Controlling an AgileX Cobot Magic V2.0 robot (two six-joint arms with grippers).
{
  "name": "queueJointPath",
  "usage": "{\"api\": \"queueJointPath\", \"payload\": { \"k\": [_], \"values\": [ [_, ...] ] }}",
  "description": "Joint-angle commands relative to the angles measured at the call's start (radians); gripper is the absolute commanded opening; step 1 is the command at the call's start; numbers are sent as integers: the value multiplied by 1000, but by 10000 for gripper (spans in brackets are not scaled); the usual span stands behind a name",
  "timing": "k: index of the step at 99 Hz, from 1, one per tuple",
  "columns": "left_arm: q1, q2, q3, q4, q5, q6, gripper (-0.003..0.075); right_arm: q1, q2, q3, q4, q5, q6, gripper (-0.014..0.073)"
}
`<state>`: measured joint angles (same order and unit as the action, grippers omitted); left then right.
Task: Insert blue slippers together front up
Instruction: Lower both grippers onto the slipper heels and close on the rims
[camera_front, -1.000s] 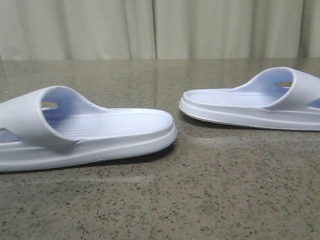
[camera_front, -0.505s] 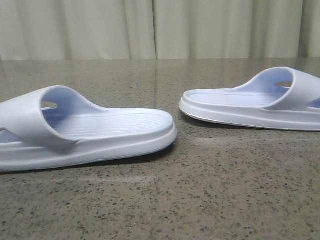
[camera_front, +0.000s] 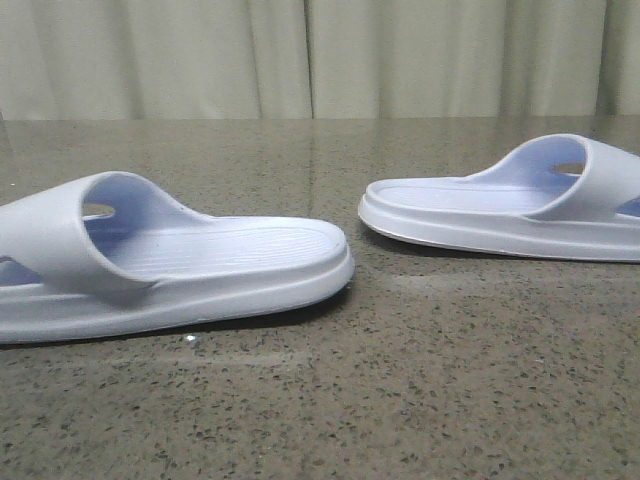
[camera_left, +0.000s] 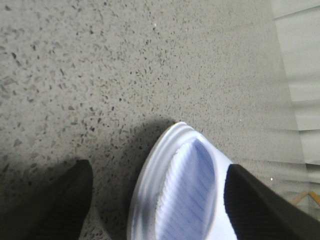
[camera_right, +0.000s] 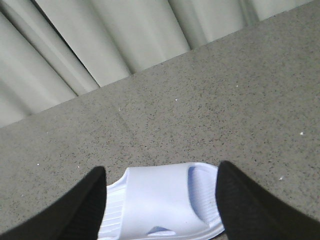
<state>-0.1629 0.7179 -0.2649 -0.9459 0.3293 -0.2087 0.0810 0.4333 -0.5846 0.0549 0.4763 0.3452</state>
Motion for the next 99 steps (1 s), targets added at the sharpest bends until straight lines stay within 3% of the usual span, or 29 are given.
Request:
{"api": "queueJointPath", "payload": {
  "k": [1, 40, 67, 99],
  "values": [
    [6, 16, -26, -31, -28, 3, 496, -5, 16, -35, -4, -97, -4, 404],
    [6, 75, -35, -44, 4, 49, 496, -5, 23, -35, -4, -110, -4, 404],
    [6, 100, -35, -142, 25, 160, 496, -5, 23, -35, -4, -110, -4, 404],
    [6, 100, -35, -179, 67, 194, 496, -5, 23, -35, -4, -110, -4, 404]
  ]
}}
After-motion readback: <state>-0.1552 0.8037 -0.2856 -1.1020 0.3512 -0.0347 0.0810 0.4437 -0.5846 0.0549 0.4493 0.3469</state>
